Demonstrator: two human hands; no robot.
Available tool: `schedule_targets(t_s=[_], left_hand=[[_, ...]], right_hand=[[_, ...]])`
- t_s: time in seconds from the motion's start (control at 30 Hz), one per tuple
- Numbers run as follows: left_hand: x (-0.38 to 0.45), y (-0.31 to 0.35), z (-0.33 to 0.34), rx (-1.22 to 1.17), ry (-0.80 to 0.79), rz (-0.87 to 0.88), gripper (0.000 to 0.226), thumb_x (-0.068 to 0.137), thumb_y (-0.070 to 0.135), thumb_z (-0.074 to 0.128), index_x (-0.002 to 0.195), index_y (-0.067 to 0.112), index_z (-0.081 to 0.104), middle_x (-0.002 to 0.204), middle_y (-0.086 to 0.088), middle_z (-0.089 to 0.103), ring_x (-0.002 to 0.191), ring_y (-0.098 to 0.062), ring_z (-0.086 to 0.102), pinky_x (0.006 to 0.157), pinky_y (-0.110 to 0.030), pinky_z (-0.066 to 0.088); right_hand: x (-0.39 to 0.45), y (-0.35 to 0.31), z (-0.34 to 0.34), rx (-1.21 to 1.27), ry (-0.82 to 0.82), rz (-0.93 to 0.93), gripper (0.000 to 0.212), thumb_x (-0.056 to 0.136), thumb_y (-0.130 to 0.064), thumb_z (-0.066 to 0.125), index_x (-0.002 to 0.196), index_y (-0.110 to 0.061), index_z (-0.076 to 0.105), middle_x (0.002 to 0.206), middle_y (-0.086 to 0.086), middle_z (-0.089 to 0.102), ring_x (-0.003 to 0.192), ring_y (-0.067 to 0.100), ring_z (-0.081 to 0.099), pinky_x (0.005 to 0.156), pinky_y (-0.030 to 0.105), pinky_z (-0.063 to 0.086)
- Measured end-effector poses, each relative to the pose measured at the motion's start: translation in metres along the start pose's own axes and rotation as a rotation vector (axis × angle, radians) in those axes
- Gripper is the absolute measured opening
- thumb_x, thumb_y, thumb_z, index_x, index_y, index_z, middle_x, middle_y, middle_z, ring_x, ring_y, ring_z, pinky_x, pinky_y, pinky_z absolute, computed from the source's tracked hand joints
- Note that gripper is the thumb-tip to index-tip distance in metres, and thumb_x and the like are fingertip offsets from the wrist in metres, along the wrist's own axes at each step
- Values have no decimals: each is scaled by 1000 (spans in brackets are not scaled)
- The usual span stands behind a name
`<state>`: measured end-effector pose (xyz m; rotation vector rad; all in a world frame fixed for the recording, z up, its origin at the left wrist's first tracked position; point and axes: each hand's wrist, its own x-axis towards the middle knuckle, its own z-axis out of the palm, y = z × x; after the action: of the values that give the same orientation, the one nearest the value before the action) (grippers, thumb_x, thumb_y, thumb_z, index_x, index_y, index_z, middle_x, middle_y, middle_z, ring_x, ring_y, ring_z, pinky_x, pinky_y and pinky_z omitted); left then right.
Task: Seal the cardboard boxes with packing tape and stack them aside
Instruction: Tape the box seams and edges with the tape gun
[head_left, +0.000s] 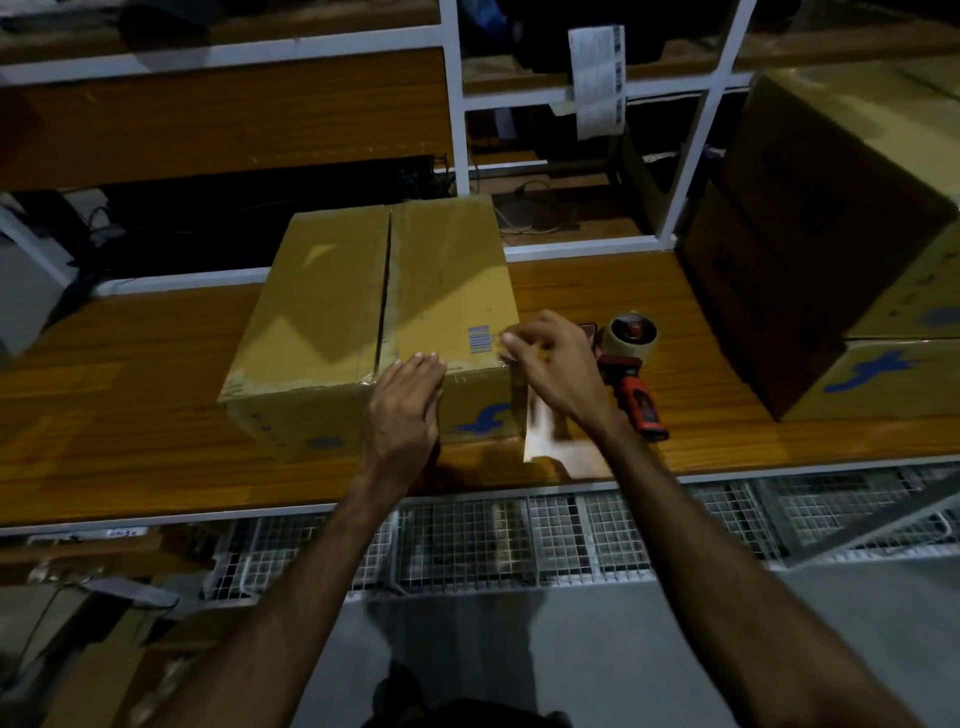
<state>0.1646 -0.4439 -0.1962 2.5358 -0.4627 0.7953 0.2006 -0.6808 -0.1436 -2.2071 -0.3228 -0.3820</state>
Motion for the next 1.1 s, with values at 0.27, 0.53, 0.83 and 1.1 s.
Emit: schedule_targets(t_s=[0.27, 0.53, 0.83, 1.1], left_hand=[[-2, -3, 1, 15, -5, 27, 44, 99, 4, 62, 142, 4, 59, 144, -15, 62, 138, -29, 56, 124, -44, 32], [-12, -8, -1, 199, -77, 139, 68, 96, 7, 67, 158, 3, 40, 162, -16, 43, 152, -32, 36, 130, -44, 13], [-30, -7, 4, 418, -182, 168, 84, 98, 16, 57, 165, 3, 9, 173, -22, -1, 161, -38, -3, 130, -55, 1], [-30, -25, -4, 492, -399, 387, 76, 107, 36, 40, 165, 6, 3, 172, -15, -20, 160, -31, -17, 130, -51, -4]], right_hand=[[9, 23, -15, -128, -266, -251, 29, 99, -37, 72, 114, -13, 79, 104, -7, 55, 89, 5, 53, 75, 22, 45], [-5, 31, -10, -275, -222, -346, 38, 99, -30, 72, 130, -8, 73, 118, 11, 60, 107, 25, 57, 85, 39, 55], [-11, 35, -7, -350, -226, -347, 39, 99, -29, 73, 134, -14, 67, 132, 12, 55, 115, 26, 54, 86, 33, 51], [-16, 19, -6, -578, -186, -315, 45, 95, -28, 77, 138, -22, 65, 134, 9, 56, 115, 27, 51, 86, 38, 41]])
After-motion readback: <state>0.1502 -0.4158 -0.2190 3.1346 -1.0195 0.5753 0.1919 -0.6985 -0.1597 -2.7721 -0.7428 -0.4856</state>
